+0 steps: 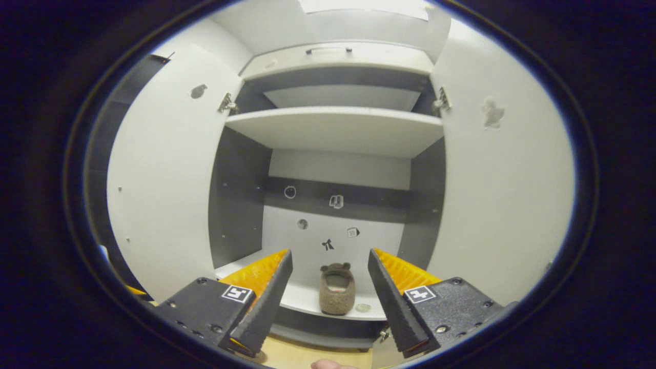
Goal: Grab one shoe with the right hand and put it into the shoe cabinet, grab the other shoe with the left hand and put it into the shoe cabinet; then close the right door with the right hand and the left door with the left hand.
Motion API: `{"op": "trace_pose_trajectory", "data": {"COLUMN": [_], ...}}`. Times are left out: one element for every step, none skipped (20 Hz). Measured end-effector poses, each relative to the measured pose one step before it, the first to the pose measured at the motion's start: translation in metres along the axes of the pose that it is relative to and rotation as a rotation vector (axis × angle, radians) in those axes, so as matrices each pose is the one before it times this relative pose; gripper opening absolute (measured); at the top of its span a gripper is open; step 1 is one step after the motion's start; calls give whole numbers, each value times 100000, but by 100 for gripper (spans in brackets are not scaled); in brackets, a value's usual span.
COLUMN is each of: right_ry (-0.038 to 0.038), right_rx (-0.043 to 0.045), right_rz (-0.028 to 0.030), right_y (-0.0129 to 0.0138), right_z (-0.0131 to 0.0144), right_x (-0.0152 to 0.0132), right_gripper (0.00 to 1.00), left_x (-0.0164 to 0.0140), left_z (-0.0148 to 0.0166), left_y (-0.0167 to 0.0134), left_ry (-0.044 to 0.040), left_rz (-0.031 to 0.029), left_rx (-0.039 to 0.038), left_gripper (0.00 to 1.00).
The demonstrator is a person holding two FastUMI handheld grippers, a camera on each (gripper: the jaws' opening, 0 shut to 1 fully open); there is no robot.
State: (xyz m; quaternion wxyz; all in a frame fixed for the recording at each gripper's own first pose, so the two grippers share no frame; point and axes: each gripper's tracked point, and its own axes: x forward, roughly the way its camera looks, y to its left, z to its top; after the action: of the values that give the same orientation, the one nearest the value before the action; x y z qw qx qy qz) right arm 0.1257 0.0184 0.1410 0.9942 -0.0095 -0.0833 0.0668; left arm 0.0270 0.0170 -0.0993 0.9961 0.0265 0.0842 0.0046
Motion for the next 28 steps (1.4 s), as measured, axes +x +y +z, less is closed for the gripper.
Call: {"op": "trace_pose_trajectory", "data": {"right_ry": [-2494,-2732,-1325,185,2034,3661,4224,1596,918,1118,1054,1413,1758,2343,-151,-243,432,785,1051,1255,1447,98,-373,505,1670,1943,1203,20], "right_rx": [1654,3872,5590,5361,2856,-3416,-8530,-7863,-5164,-2487,-1068,-1117,-1651,-1553,637,1011,-456,-1668,-1864,-1055,418,2224,2779,1396,-522,-1761,-1628,-649], "right_rz": [2478,3387,3384,3564,-970,-8135,-11240,-6545,-258,2659,3088,2389,1654,-119,51,1584,853,291,199,557,-138,-658,237,370,600,-123,316,240], "right_y": [715,1061,967,958,161,-1617,-2150,-1227,25,788,464,162,206,-15,-51,641,450,283,327,393,50,-246,33,172,214,52,111,153], "right_z": [143,-47,-520,-785,-1240,-1724,-1416,-863,-487,-469,-565,-823,-935,-1012,-262,-55,-287,-549,-495,-585,-396,2,263,23,-370,-628,-335,-9], "right_x": [-2126,-1855,-1623,-1026,-930,-192,-512,-509,-501,-554,-488,-403,-240,-326,-365,-289,-200,-221,-67,-82,-51,-157,6,25,194,130,55,-95], "right_gripper": [95,98,99,99,99,99,100,100,100,100,100,100,100,100,100,100,100,100,100,100,100,100,100,100,100,100,100,100], "left_x": [-7,-82,-104,-55,61,16,225,272,405,390,380,671,658,608,909,650,899,854,1003,651,345,340,223,347,82,140,93,-280], "left_z": [-158,-383,-493,-517,-626,-882,-1109,-1554,-1652,-1717,-2024,-2047,-2040,-1825,-1533,-1104,-680,-941,-1263,-1466,-897,-213,118,-110,-144,-377,-581,122], "left_y": [-365,-587,-665,-675,-565,-645,-305,-201,-393,-439,-402,-133,153,147,90,-91,-163,-341,-210,-284,-93,190,159,169,286,228,-709,-705], "left_ry": [-666,112,526,319,319,998,1885,3127,2657,2926,3134,3896,3878,3150,2357,1465,254,2422,3681,4779,2218,858,268,442,593,2332,3824,556], "left_rz": [-1841,-2843,-3462,-2807,-2468,-2285,51,89,-597,-818,-773,1045,1242,1497,928,347,-204,-944,-1382,-1375,178,1161,691,943,2926,843,-4481,-3155], "left_rx": [149,-669,-1546,-1866,-1839,-963,1183,1951,769,-732,-1623,-284,179,88,-481,387,392,489,-870,-2813,-3046,-2479,-2113,-1123,1308,1391,-1471,-2406], "left_gripper": [96,96,96,96,96,96,96,96,96,96,96,97,96,97,97,97,97,97,96,96,96,96,90,88,86,86,80,58]}}
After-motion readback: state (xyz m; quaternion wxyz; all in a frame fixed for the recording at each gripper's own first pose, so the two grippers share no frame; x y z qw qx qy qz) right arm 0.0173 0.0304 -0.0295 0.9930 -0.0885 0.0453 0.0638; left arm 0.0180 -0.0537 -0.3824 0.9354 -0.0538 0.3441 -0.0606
